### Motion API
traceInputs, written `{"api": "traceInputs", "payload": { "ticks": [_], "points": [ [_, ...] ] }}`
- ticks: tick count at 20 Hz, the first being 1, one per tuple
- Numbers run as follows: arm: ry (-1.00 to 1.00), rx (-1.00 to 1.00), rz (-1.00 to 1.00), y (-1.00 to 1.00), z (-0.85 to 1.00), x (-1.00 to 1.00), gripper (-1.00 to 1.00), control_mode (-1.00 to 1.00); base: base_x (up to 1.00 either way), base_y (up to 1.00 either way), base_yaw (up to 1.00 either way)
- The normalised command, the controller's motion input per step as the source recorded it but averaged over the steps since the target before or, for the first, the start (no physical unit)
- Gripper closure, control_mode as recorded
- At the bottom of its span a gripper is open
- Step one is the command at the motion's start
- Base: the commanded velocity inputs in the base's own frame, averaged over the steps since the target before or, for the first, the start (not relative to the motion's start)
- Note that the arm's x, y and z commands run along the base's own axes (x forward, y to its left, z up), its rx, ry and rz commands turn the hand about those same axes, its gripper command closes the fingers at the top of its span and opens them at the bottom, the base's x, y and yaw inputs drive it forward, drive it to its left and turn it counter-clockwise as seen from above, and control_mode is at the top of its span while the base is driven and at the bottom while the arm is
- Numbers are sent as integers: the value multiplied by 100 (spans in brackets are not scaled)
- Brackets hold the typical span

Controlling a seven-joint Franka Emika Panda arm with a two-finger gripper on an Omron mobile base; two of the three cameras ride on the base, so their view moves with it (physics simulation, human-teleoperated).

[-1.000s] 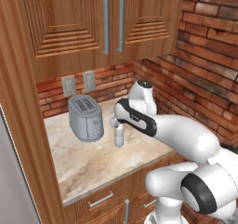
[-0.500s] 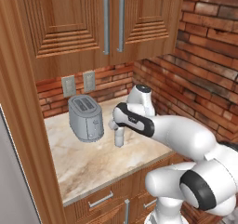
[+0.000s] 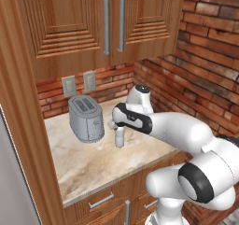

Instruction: Place the drinks on the dining counter in a tight cluster.

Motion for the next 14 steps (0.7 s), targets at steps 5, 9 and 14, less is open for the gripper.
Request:
{"api": "traceInputs", "payload": {
  "ticks": [5, 9, 14],
  "points": [
    [0, 0, 0, 3, -12, 3, -100, -100, 0, 0, 0],
    [0, 0, 0, 3, -6, 1, -100, -100, 0, 0, 0],
    [0, 0, 0, 2, -4, 5, -100, -100, 0, 0, 0]
  ]
}}
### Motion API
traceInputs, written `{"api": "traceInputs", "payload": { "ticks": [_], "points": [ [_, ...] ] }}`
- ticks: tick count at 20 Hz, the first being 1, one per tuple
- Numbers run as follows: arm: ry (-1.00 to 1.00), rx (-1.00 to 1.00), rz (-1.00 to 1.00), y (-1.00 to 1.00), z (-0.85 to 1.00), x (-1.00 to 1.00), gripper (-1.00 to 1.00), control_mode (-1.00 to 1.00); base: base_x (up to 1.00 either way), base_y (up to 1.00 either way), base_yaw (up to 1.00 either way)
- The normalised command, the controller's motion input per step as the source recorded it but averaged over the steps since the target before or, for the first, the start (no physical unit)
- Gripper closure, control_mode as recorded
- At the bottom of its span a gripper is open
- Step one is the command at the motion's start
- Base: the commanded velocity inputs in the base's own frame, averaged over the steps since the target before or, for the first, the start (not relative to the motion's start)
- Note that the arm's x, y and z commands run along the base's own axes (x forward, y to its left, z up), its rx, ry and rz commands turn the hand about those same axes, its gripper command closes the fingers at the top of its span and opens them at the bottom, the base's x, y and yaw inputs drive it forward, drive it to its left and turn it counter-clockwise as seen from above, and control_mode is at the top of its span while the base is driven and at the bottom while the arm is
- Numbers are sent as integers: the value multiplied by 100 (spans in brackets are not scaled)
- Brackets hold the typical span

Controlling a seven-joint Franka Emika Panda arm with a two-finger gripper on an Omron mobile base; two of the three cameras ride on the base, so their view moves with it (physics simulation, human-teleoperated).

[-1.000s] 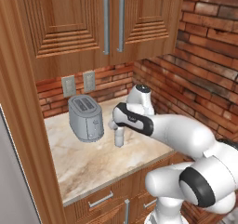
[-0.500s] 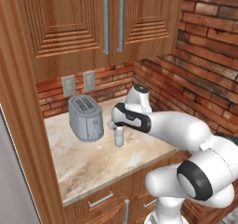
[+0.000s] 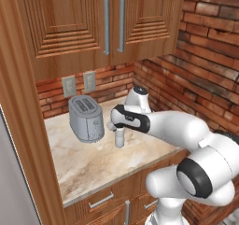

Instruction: Place the drinks on the dining counter in a tight cluster.

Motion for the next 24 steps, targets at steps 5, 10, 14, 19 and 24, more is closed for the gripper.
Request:
{"api": "traceInputs", "payload": {
  "ticks": [5, 10, 14, 19, 24],
  "points": [
    [0, 0, 0, 0, -7, 7, -100, -100, 0, 0, 0],
    [0, 0, 0, 0, -5, 8, -100, -100, 0, 0, 0],
    [0, 0, 0, 0, -4, 5, -100, -100, 0, 0, 0],
    [0, 0, 0, 0, -5, 0, -100, -100, 0, 0, 0],
    [0, 0, 0, 0, -11, 0, -100, -100, 0, 0, 0]
  ]
}}
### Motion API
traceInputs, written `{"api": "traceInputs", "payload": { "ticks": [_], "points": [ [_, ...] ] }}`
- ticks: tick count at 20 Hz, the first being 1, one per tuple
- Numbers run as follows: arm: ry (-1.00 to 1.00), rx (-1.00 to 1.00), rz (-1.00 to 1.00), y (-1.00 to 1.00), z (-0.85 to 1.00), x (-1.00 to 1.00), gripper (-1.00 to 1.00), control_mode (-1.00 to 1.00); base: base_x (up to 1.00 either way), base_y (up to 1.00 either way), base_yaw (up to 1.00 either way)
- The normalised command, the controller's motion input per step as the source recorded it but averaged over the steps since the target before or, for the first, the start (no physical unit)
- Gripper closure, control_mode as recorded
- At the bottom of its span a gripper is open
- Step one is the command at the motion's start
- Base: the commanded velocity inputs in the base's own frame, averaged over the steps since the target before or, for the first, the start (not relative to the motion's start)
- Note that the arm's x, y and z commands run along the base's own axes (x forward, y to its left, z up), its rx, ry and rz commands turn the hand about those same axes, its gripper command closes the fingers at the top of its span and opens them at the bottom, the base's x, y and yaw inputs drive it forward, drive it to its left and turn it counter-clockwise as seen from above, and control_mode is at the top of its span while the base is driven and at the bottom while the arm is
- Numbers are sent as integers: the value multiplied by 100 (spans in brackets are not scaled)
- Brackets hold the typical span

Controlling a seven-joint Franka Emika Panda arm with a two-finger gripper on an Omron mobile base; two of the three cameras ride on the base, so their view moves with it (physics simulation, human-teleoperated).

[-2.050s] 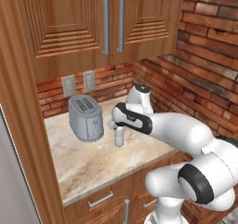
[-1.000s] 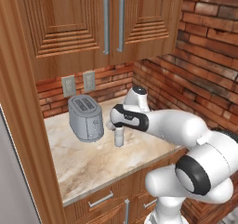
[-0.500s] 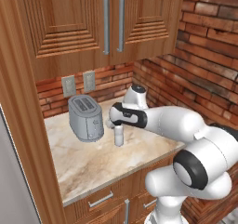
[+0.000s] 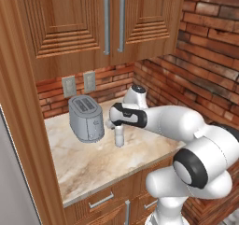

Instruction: Place the drinks on the dining counter in a tight cluster.

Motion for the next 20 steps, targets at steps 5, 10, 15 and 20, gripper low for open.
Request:
{"api": "traceInputs", "payload": {
  "ticks": [5, 10, 15, 20],
  "points": [
    [-4, 0, 0, 0, -17, 0, -100, -100, 0, 0, 0],
    [0, 0, 0, 0, 0, 0, -100, -100, 0, 0, 0],
    [0, 0, 0, 0, 0, 0, 100, -100, 0, 0, 0],
    [0, 0, 0, 0, 0, -3, 100, -100, 0, 0, 0]
  ]
}}
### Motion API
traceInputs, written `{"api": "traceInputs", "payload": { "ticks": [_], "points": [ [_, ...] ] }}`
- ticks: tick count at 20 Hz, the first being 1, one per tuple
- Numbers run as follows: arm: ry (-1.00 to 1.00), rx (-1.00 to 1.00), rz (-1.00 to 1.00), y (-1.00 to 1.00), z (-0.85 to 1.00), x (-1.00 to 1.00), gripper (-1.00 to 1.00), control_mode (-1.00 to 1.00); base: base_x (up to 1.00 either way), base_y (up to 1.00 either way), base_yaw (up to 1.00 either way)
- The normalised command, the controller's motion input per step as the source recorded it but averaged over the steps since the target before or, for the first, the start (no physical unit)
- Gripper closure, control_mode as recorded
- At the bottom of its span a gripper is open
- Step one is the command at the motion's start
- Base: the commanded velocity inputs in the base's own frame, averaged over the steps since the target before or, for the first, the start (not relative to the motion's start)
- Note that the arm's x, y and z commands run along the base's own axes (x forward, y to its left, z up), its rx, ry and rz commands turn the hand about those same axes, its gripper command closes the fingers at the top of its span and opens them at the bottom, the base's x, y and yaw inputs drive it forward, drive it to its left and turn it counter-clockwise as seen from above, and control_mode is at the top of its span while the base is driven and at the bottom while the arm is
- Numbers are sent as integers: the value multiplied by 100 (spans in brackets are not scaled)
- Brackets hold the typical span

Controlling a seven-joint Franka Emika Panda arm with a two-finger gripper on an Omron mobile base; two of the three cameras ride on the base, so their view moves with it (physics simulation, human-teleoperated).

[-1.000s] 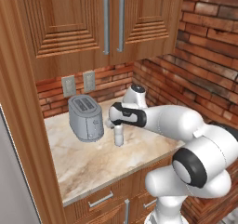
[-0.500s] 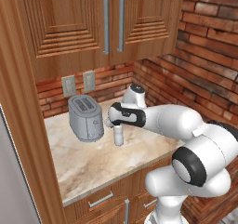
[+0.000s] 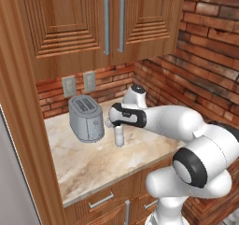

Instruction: Place the drinks on the dining counter in a tight cluster.

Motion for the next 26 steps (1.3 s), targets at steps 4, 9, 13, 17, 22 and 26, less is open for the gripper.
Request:
{"api": "traceInputs", "payload": {
  "ticks": [4, 9, 13, 17, 22, 26],
  "points": [
    [-17, 0, 0, 0, 0, -53, 100, -100, 0, 0, 0],
    [-28, 2, 0, 0, 19, -83, 100, -100, 0, 0, 0],
    [-9, 0, 0, 0, 58, -65, 100, -100, 0, 0, 0],
    [5, 0, 0, 0, 86, -29, 100, -100, 0, 0, 0],
    [17, 0, 0, -12, 64, -3, 100, -100, 0, 0, 0],
    [19, 0, 0, -26, 58, -6, 100, -100, 0, 0, 0]
  ]
}}
